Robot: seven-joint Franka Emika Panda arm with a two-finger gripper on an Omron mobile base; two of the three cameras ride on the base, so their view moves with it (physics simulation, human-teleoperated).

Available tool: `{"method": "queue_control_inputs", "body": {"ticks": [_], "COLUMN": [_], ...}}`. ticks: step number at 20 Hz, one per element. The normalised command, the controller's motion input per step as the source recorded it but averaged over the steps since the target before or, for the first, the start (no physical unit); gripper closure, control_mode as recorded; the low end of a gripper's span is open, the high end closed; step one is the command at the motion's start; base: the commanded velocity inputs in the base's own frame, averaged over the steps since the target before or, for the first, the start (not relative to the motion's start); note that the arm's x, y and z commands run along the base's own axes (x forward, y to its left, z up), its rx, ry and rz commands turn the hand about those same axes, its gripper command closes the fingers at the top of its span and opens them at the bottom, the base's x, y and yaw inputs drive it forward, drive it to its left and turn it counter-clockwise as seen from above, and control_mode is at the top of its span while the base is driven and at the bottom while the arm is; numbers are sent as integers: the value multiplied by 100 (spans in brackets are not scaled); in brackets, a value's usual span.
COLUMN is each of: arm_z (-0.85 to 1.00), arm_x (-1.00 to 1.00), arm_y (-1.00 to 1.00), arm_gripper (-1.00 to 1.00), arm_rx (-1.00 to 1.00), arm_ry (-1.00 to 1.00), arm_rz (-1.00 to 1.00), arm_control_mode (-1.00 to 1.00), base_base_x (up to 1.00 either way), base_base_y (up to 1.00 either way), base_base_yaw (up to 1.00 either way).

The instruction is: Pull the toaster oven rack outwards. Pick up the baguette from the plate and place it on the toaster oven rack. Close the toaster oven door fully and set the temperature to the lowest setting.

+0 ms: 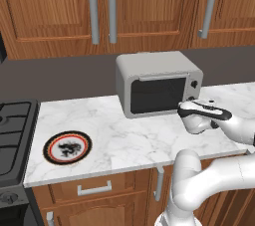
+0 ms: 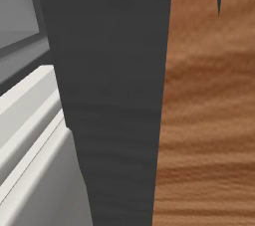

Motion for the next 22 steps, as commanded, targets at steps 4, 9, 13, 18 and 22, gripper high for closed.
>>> {"method": "queue_control_inputs", "body": {"ticks": [4,9,13,18,22], "arm_z": [0,0,0,0,-4], "arm_x": [0,0,0,0,0], "arm_y": [0,0,0,0,0], "arm_gripper": [100,100,100,100,100], "arm_rx": [0,0,0,0,0], "arm_ry": [0,0,0,0,0], "arm_rz": [0,0,0,0,0], "arm_control_mode": [-100,-100,-100,-100,-100], "base_base_x": [0,0,0,0,0], "base_base_y": [0,0,0,0,0], "base_base_yaw": [0,0,0,0,0]}}
